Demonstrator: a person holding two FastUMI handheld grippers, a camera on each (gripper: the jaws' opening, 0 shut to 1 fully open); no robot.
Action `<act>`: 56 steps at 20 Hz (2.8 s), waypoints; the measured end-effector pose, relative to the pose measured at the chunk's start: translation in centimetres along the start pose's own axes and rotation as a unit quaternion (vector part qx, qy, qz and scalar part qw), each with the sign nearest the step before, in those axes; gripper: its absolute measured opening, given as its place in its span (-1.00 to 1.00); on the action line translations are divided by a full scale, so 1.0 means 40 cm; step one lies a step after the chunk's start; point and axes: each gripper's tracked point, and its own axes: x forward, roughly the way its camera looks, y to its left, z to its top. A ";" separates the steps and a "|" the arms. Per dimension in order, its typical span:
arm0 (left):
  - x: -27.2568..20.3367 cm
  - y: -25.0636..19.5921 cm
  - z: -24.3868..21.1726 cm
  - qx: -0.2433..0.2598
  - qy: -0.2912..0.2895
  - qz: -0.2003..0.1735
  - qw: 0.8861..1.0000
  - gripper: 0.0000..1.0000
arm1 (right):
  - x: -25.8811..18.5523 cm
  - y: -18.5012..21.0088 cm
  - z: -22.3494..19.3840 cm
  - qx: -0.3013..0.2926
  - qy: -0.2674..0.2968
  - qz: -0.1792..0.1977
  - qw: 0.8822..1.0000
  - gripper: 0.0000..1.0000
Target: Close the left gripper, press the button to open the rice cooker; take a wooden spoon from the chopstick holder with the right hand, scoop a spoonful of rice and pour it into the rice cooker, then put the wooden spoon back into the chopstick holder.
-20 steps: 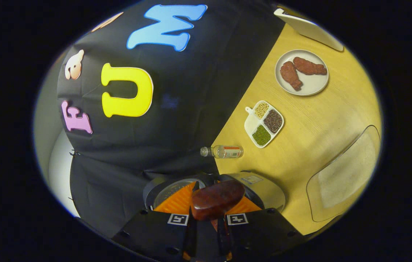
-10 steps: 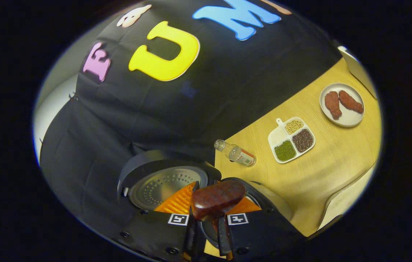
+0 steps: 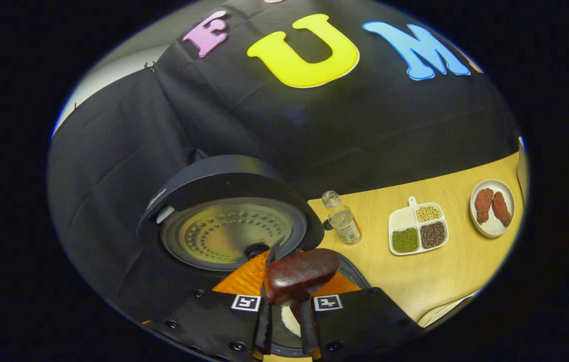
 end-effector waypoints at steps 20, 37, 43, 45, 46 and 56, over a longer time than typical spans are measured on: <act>-0.048 0.062 -0.022 -0.019 -0.016 0.025 0.999 0.84 | 0.002 0.118 -0.138 -0.316 0.010 0.056 0.947 -0.58; -0.140 -0.052 -0.004 0.035 -0.047 -0.001 0.998 0.86 | -0.168 0.118 -0.001 -0.230 -0.053 0.065 0.969 -0.51; -0.145 -0.221 0.013 0.058 -0.053 -0.062 0.995 0.86 | -0.351 -0.045 0.162 -0.112 -0.128 0.023 0.985 -0.52; -0.145 -0.285 0.016 0.073 -0.054 -0.081 0.993 0.86 | -0.415 -0.142 0.197 -0.041 -0.139 0.006 0.989 -0.51; -0.146 -0.318 0.022 0.076 -0.055 -0.091 0.991 0.86 | -0.447 -0.194 0.210 -0.005 -0.145 -0.007 0.989 -0.57; -0.162 -0.659 0.021 0.091 -0.042 -0.207 0.973 0.90 | -0.832 -0.719 0.139 0.217 -0.223 -0.178 0.934 -0.51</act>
